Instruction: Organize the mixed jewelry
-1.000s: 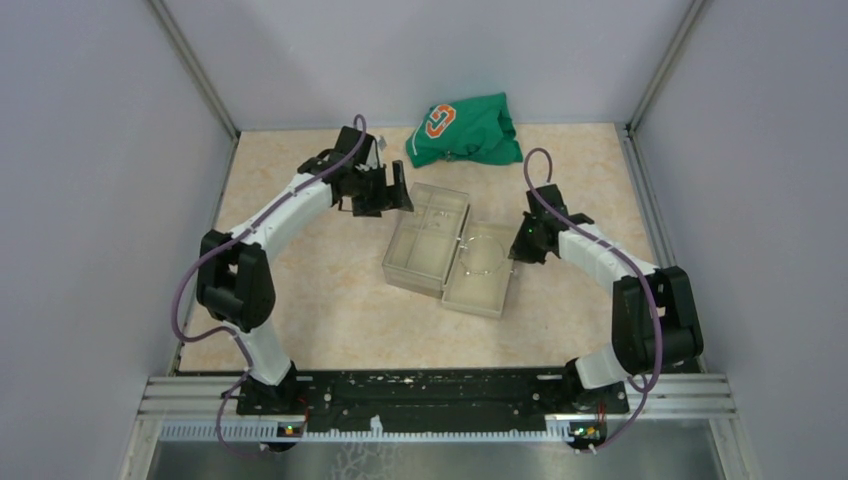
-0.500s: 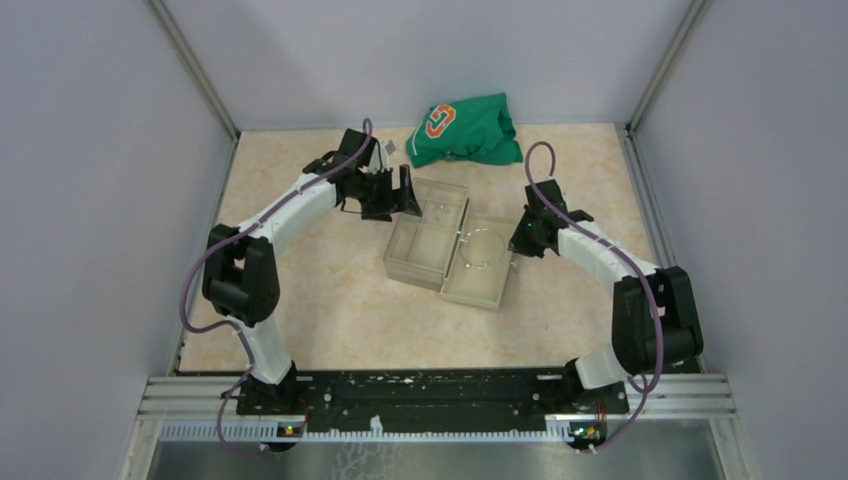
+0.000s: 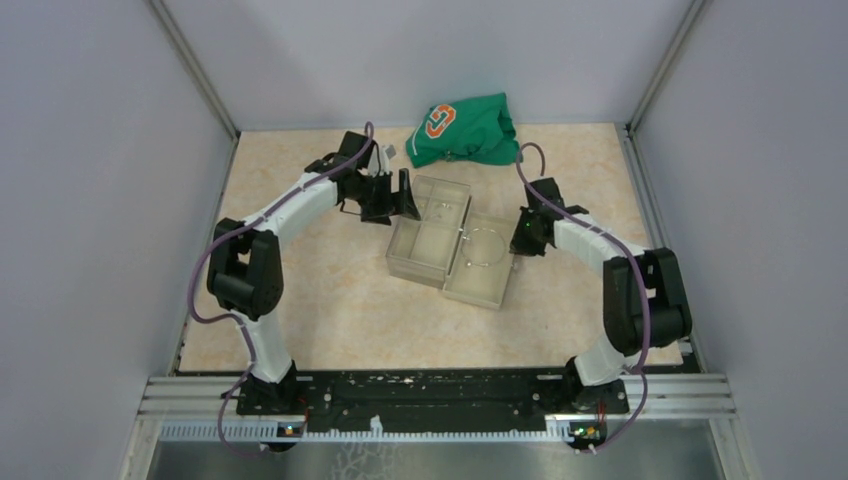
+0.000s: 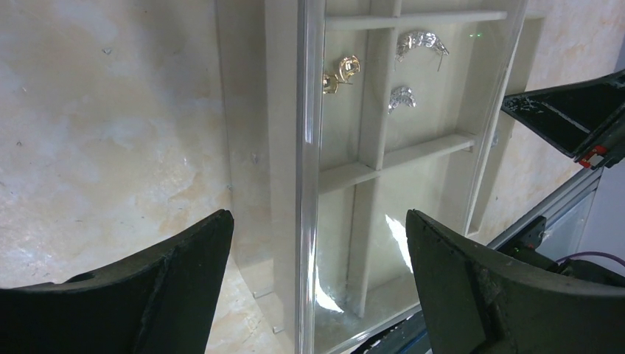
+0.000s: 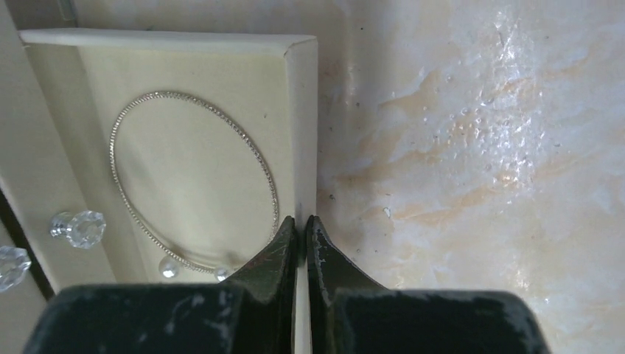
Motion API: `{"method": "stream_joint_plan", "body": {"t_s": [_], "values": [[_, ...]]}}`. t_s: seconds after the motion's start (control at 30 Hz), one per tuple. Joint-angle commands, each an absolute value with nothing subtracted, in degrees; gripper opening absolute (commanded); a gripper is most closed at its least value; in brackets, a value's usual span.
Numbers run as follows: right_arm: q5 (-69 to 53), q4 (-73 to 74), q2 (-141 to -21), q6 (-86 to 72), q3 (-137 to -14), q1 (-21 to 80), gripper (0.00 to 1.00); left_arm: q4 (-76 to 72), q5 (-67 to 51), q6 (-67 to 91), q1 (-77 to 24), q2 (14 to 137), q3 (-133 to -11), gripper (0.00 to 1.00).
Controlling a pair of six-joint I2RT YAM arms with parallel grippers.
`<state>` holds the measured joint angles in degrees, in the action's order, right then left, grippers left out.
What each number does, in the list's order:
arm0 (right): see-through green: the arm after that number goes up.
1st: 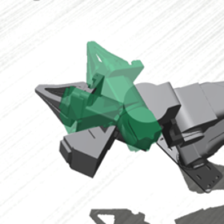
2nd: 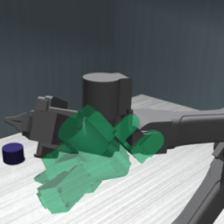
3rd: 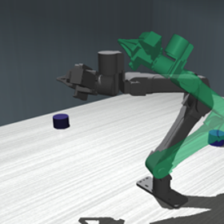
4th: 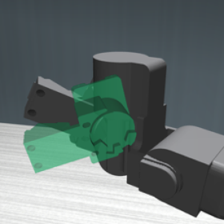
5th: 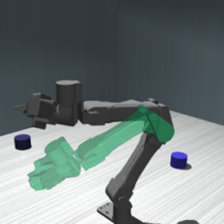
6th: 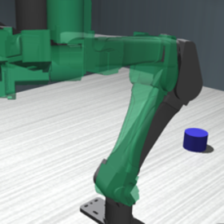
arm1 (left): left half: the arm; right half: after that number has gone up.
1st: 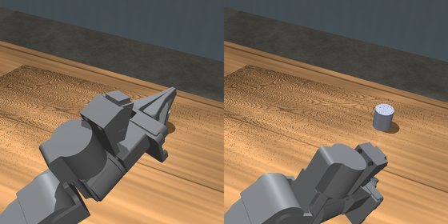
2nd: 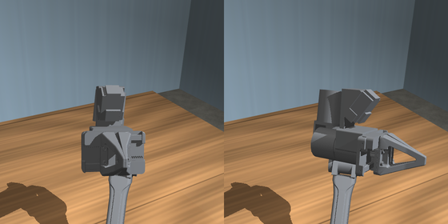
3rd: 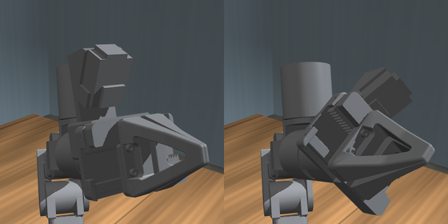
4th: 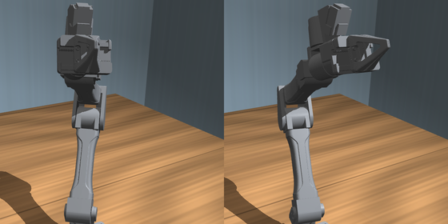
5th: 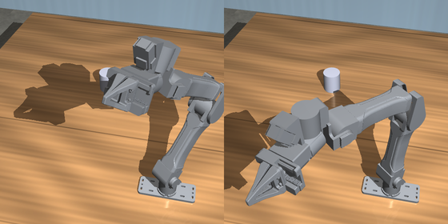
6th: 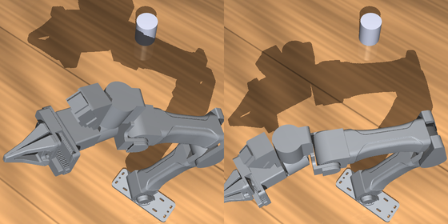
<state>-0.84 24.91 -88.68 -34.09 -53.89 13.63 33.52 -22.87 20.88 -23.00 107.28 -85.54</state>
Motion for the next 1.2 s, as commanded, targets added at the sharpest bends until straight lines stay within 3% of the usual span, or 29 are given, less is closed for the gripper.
{"method": "stream_joint_plan", "body": {"t_s": [0.0,0.07,0.13,0.3,0.37,0.47,0.5,0.83,1.17], "values": [[-2.47,22.70,-90.48,-29.09,-58.11,13.10,0.02,33.40,-24.62,19.43,-22.39,107.89,-86.48,0.93],[-2.42,22.30,-89.07,-28.86,-57.06,12.89,0.24,33.62,-24.60,19.49,-22.41,107.85,-86.78,0.93],[-3.30,21.83,-86.34,-28.92,-57.03,12.88,0.38,33.63,-24.47,19.50,-22.35,107.56,-86.92,0.93],[-3.01,20.43,-82.30,-31.85,-58.62,13.29,0.45,31.84,-25.13,20.04,-21.89,107.59,-86.67,0.93],[-4.03,18.28,-83.78,-33.65,-58.96,14.09,0.41,31.50,-26.19,20.42,-21.65,108.12,-86.87,0.93],[-6.33,15.58,-87.93,-35.82,-60.88,16.14,0.02,31.05,-27.32,20.86,-21.50,108.99,-87.01,0.93],[-6.78,14.91,-89.64,-36.46,-61.66,16.67,0.00,30.98,-27.98,21.02,-21.53,109.30,-87.15,0.93],[-14.22,11.39,-101.88,-38.03,-68.52,18.55,0.00,31.02,-31.24,20.94,-21.60,112.16,-89.02,0.93],[-21.53,5.10,-104.33,-44.00,-71.75,23.03,0.00,30.64,-32.56,21.16,-22.34,113.10,-89.64,0.93]]}}
